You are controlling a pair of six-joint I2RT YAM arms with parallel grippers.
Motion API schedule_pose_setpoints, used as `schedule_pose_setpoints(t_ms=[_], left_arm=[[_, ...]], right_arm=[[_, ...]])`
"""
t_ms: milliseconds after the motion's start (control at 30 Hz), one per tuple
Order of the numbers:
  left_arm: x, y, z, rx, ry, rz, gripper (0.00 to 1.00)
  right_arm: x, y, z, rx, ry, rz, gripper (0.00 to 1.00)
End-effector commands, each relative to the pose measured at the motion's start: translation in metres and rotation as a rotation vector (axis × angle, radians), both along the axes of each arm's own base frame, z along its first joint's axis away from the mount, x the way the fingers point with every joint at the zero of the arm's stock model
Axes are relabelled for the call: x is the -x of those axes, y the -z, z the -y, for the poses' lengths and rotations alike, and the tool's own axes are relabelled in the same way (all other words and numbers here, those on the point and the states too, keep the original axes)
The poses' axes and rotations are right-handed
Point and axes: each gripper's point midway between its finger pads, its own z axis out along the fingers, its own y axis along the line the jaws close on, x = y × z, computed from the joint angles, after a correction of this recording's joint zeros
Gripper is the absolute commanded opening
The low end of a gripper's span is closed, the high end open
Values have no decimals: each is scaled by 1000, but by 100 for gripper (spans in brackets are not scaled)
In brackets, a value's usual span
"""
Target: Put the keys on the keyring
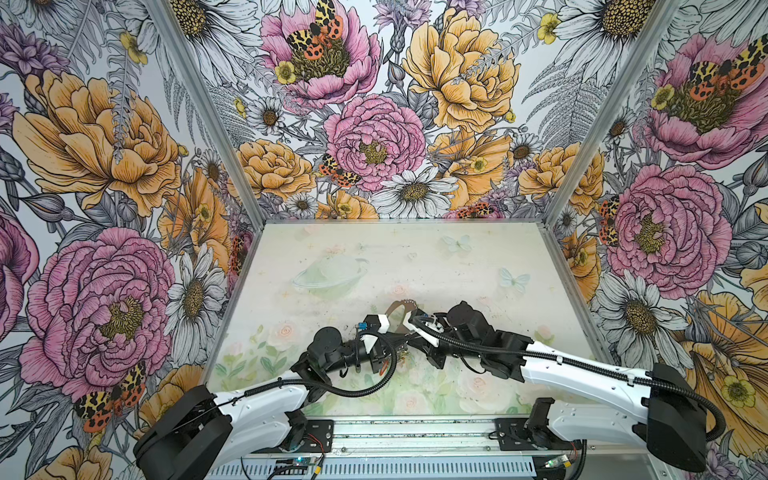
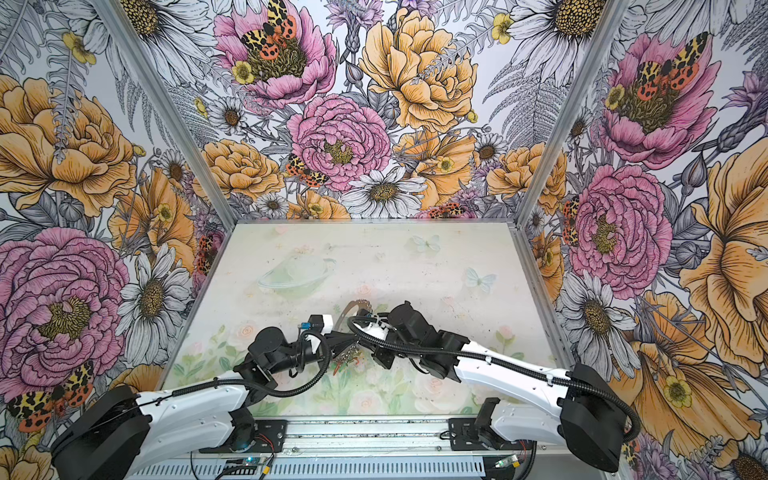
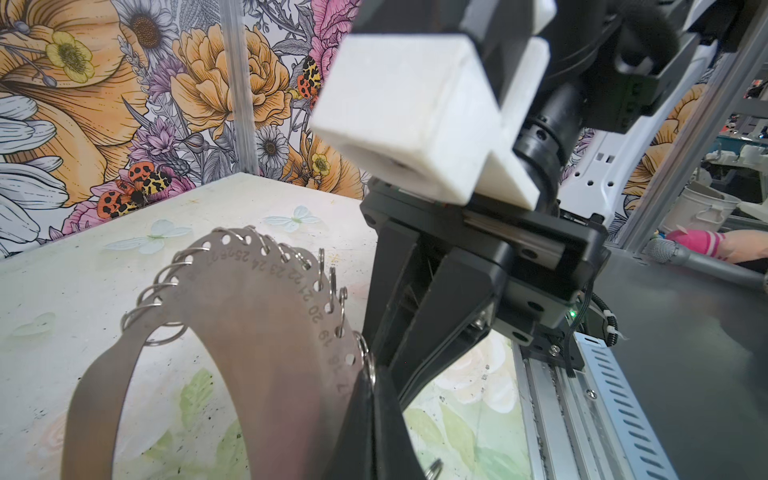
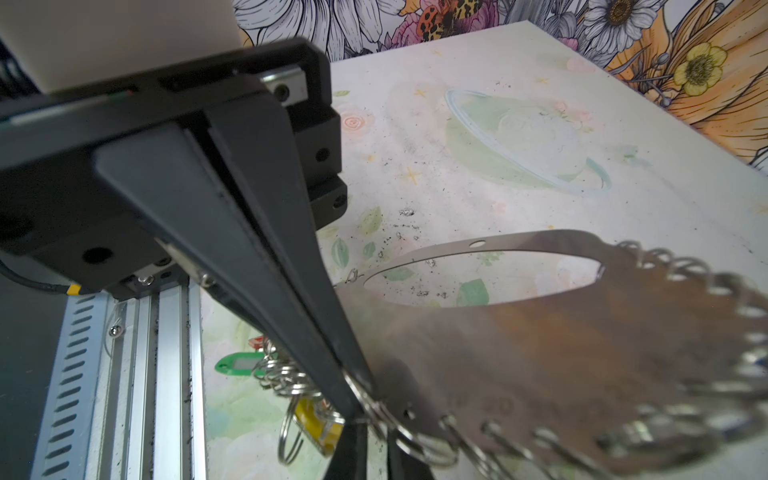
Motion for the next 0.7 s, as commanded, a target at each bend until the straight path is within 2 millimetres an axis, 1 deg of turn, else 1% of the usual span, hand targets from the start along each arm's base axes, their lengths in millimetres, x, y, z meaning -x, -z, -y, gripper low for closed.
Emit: schedule_pose_setpoints(t_ms=[0,100,167,200,300,367,433,533,667], left_arm=[[15,-55,3,170,62,135,0],[13,-59,2,184,48,134,0],[11,-57,2,179,36,129,0],[9,-56,2,173,29,128,0],[6,-50,0,138,1,130,0],[4,-45,-2,107,-18,134,0],[4,-42,-4,90,-24,141,0],[5,-39,-6,72,-22,149,0],[5,-35,-7,55,-24,146,0]], right_arm=[[4,1,-8,-47,-22,-14,13],[6,3,-8,-38,-33,-2,14],[5,8,-5,-12,-21,20,16],[3,9,-2,0,-7,31,17],[-12,8,16,30,100,101,21],[-15,1,27,19,137,129,23],[-14,-5,33,-8,144,135,23],[-5,-14,37,-53,111,135,22],[0,-27,43,-81,104,147,20]])
